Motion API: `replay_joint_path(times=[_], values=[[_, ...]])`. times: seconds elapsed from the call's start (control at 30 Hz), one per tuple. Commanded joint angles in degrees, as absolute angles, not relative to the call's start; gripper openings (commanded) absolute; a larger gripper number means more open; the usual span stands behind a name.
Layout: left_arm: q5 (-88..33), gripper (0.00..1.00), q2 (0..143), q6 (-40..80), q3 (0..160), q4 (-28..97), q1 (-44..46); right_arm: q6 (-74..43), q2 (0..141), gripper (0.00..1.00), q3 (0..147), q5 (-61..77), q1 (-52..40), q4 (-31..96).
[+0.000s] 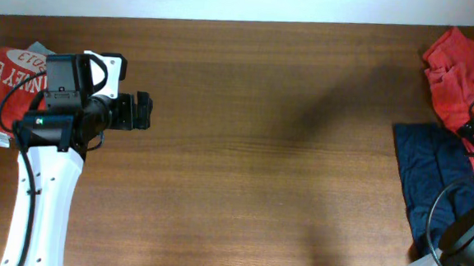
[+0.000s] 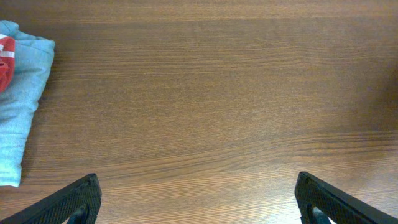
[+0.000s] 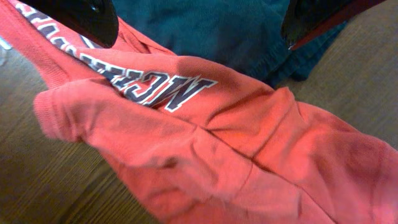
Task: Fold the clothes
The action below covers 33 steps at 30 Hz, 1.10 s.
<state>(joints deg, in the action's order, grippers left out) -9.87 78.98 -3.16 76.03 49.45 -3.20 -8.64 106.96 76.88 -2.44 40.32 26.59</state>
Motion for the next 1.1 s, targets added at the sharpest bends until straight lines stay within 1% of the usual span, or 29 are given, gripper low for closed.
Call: replay_joint_path(times=[0.0,0.1,0.13,0.2,0.3,0.43,0.47,0.5,0.53,0.73,0.8,1.07], values=[[-10.3,0.99,79.5,-2.8,77.1,49.2,-3.4,-10.0,109.2,0.88,77.5,-1.8,40.2,26.1],[-10.3,0.99,79.5,-2.8,77.1,49.3,-3.4,-10.0,111.6,0.88,77.5,-2.2,40.3,25.1],[-10.3,0.99,79.5,-2.8,77.1,49.6,-3.4,-10.0,112.2,0.85,77.4,-2.2,40.3,24.6],[-10.3,0.99,79.5,-2.8,77.1,50.0,-3.4,-10.0,113.3,0.79,77.4,-2.2,40.2,24.1],[-10.3,0.99,79.5,-2.8,77.1,50.4,-3.4,-10.0,114.9,0.64,77.4,-2.2,40.3,23.2],[-10.3,0.99,79.5,-2.8,77.1,50.5,-3.4,-9.9,115.1,0.40,77.5,-2.2,40.3,21.3],[-10.3,0.99,79.5,-2.8,77.1,50.5,-3.4,-9.9,115.1,0.31,77.5,-2.2,40.3,21.0],[-10.3,0.99,79.5,-2.8,77.1,50.5,-3.4,-9.9,115.1,0.15,77.5,-2.2,40.3,20.7],[-10.3,0.99,79.5,-2.8,77.1,50.5,-3.4,-9.9,115.1,0.04,77.5,-2.2,40.3,20.5],[-10.2,0.99,79.4,-2.8,77.1,50.7,-3.4,-9.7,113.7,0.04,79.3,-1.5,40.2,22.4],[-10.1,0.99,79.4,-2.8,77.1,50.7,-3.4,-7.9,111.8,0.04,81.3,1.5,40.1,24.3],[-10.1,0.99,79.4,-2.8,77.1,50.5,-3.4,-4.5,103.5,0.04,93.0,9.3,38.4,38.0]])
